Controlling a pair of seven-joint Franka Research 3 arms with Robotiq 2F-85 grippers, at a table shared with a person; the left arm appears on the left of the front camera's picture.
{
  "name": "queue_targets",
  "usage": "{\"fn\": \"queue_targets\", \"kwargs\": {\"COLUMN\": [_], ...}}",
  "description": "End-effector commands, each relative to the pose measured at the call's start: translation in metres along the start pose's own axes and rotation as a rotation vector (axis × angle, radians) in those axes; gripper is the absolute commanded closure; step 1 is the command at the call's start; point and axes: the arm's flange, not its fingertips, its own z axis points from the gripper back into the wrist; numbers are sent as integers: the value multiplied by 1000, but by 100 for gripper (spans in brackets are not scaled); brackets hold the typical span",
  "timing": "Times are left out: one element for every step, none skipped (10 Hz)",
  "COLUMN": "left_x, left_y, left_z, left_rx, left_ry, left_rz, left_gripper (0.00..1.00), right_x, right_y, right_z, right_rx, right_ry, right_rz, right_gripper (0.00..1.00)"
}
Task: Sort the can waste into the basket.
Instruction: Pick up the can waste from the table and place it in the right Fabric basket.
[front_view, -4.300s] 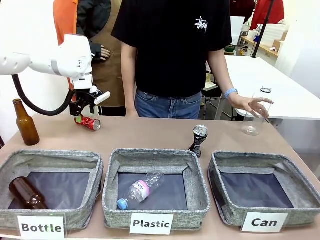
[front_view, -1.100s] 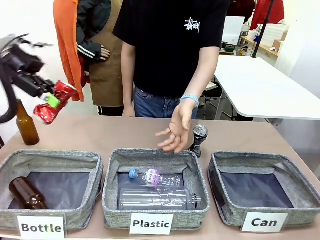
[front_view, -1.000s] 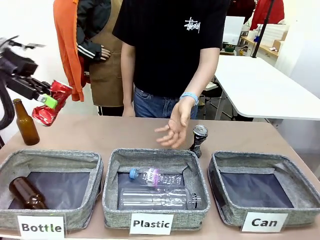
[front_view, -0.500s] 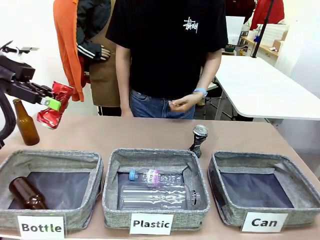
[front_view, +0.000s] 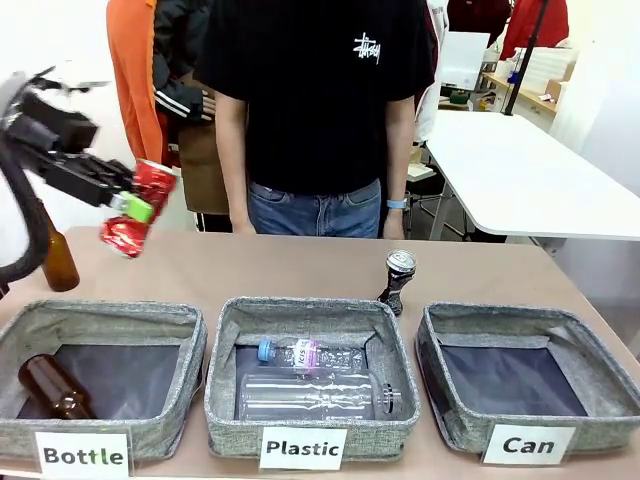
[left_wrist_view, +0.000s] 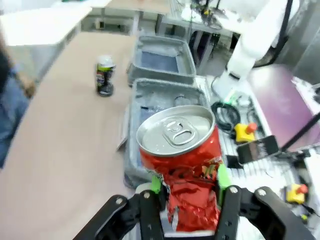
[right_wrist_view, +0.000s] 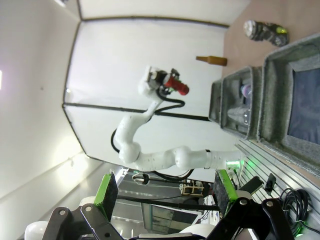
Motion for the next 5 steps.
{"fn": "queue_targets", "kwargs": {"left_x": [63, 101, 133, 168, 197], "left_y": [-47, -55, -54, -46, -41], "left_z": [-61, -98, -129, -163, -203], "left_rx": [59, 18, 6, 10, 43], "left_ry": [169, 281, 356, 421, 455], "left_rz": [-90, -167, -226, -259, -291], "left_gripper": [55, 55, 55, 55, 55], "right_x": [0, -14, -29, -46, -65], "right_y": [0, 31, 47, 56, 58], "right_z": [0, 43, 79, 112, 145], "right_rx": [0, -99, -138, -170, -177], "right_ry": [1, -124, -197, -248, -276], "right_rz": [0, 73, 111, 147, 165], "right_gripper": [0, 0, 0, 0, 0]}}
